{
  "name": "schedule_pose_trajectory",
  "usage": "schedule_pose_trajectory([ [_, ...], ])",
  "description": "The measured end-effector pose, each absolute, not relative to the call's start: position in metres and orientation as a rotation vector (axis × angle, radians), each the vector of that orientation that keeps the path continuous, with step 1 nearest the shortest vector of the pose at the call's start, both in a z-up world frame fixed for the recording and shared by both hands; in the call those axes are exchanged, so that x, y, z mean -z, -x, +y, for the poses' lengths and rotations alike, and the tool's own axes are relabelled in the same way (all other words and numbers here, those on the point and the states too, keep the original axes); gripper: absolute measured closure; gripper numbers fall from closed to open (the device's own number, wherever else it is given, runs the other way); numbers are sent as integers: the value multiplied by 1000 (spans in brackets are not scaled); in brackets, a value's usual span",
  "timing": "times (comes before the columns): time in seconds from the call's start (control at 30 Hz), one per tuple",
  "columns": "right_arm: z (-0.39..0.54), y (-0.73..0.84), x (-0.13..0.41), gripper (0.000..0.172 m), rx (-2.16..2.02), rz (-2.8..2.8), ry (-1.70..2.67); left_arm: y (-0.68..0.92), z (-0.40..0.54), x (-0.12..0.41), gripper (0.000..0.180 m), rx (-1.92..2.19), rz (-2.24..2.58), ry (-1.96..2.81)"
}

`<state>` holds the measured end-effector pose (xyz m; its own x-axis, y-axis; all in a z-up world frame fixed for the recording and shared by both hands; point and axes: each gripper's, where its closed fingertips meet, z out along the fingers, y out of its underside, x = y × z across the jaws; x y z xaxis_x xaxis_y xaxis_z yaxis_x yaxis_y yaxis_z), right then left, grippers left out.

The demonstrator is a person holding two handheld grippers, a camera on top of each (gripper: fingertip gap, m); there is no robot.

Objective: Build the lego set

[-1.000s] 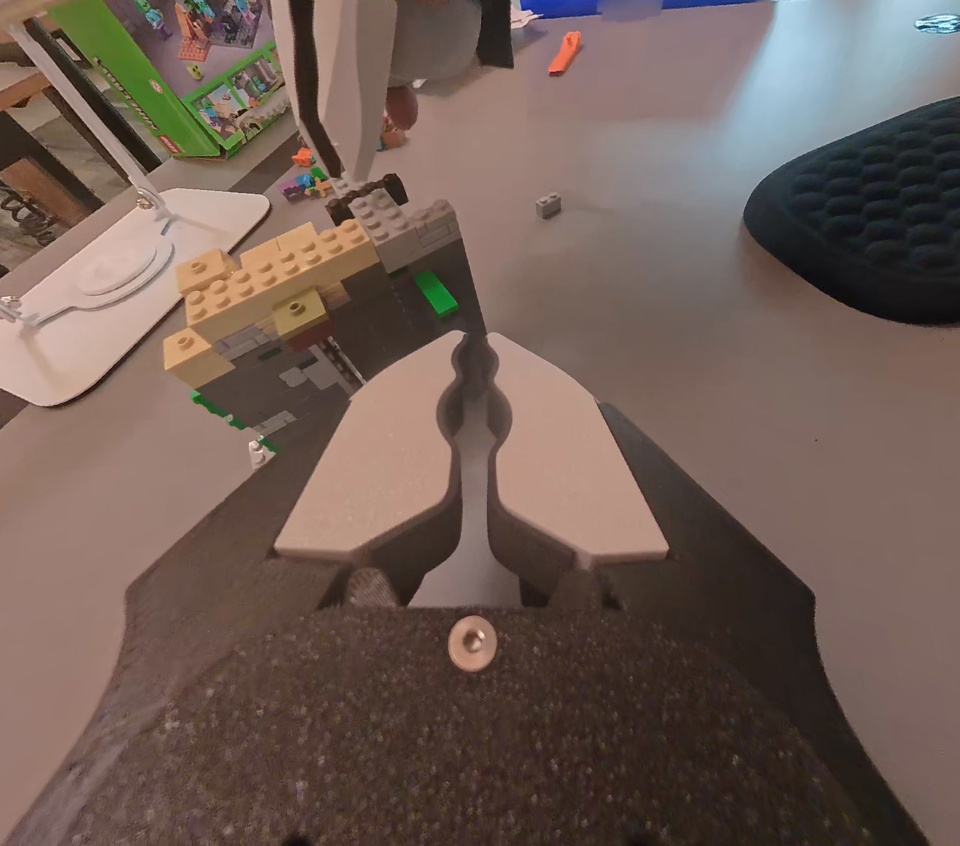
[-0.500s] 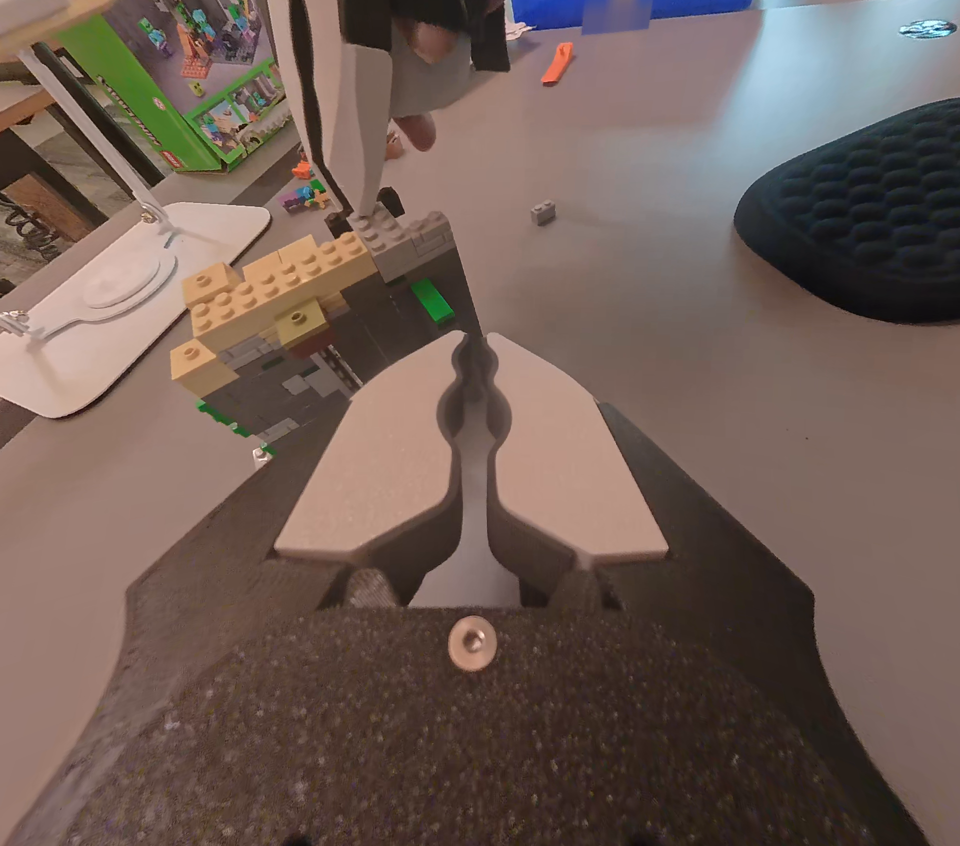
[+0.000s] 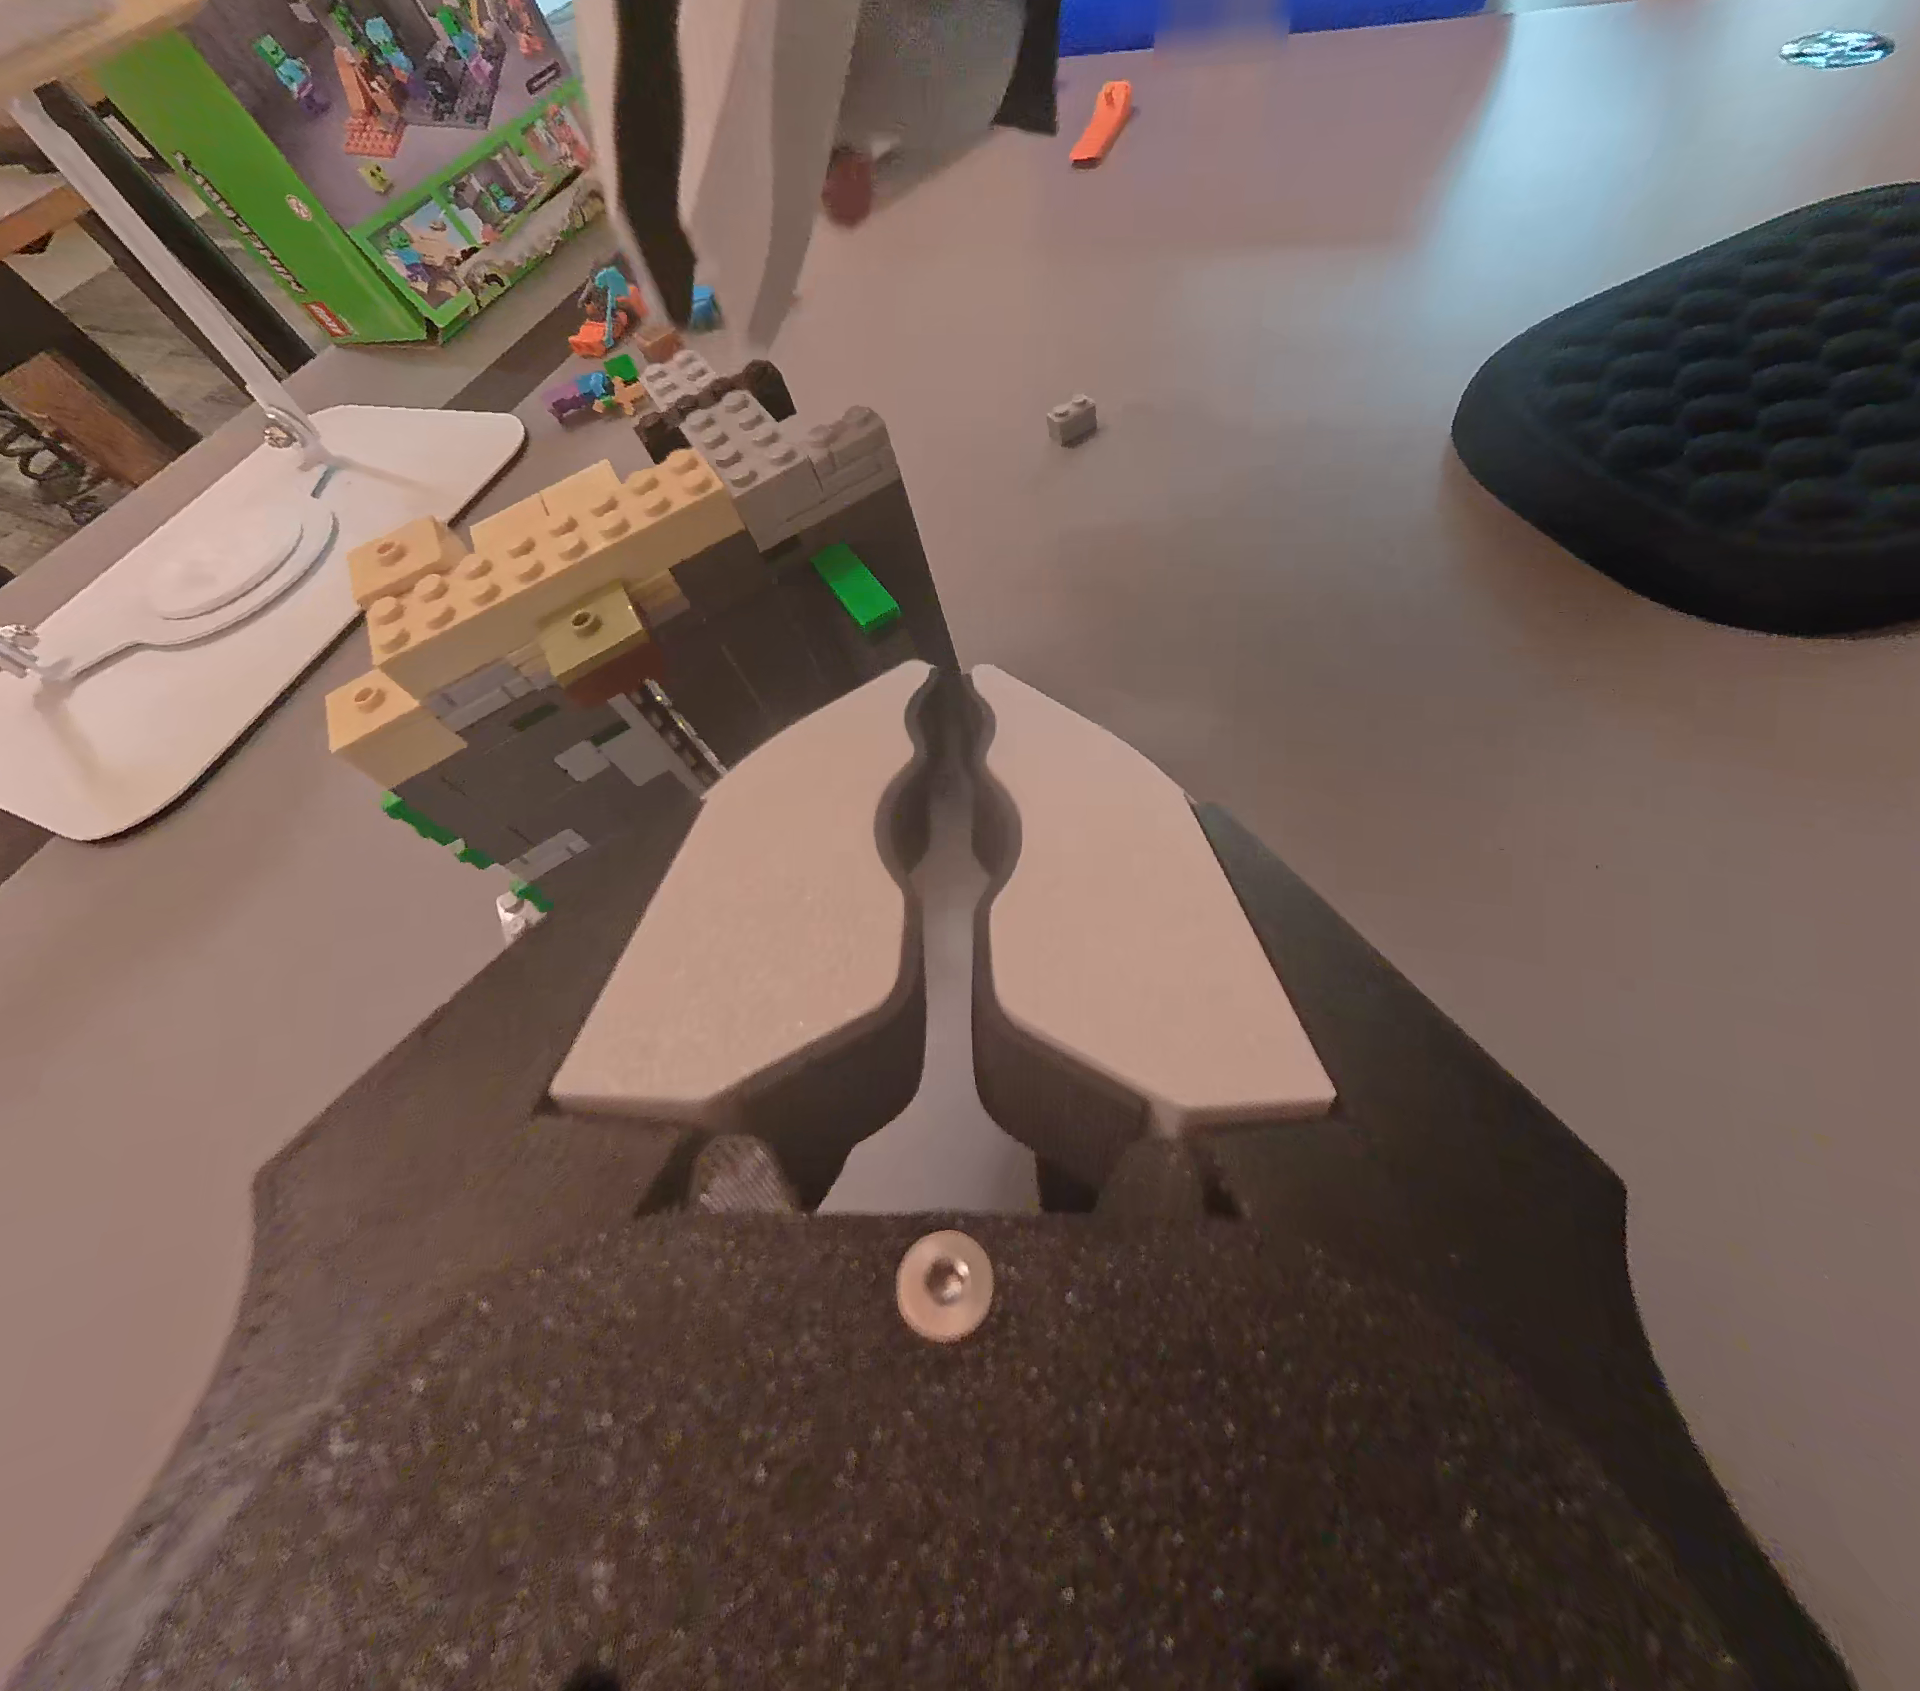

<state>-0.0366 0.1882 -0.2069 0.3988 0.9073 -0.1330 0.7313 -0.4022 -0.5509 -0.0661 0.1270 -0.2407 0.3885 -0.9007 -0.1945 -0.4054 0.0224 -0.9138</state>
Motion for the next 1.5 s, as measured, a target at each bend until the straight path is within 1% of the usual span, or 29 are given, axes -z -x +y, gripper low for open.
schedule_pose_trajectory([
  [0.13,186,-5,200,145,-572,-1248,2214,66,126,241,179,572,1203,1573],
  [0.2,180,-32,215,145,-574,-1180,2269,65,126,242,179,570,1205,1568],
  [0.27,177,-63,240,147,-456,-1184,2307,65,126,244,179,569,1208,1572],
  [0.37,167,-83,273,149,-442,-1167,2339,64,127,248,179,560,1206,1584],
  [0.53,166,-84,295,150,-403,-1208,2305,63,129,254,179,544,1202,1599],
  [0.7,169,-85,303,153,-387,-1256,2308,59,128,251,179,521,1193,1591],
  [0.8,169,-84,306,162,-409,-1268,2308,60,134,253,179,470,1168,1634],
  [0.87,169,-84,307,164,-418,-1271,2305,62,139,255,177,457,1130,1673],
  [1.1,167,-79,305,164,-458,-1296,2277,61,146,257,161,477,1083,1708],
  [1.2,167,-74,304,164,-475,-1309,2259,58,149,259,158,465,1087,1712],
  [1.27,168,-71,303,164,-487,-1312,2247,56,152,260,159,456,1088,1717],
  [1.37,169,-68,299,164,-503,-1307,2230,54,155,262,163,444,1087,1728],
  [1.43,169,-65,297,164,-514,-1305,2219,54,156,263,169,441,1097,1728],
  [1.5,169,-65,295,164,-508,-1308,2207,55,157,263,169,433,1112,1728],
])
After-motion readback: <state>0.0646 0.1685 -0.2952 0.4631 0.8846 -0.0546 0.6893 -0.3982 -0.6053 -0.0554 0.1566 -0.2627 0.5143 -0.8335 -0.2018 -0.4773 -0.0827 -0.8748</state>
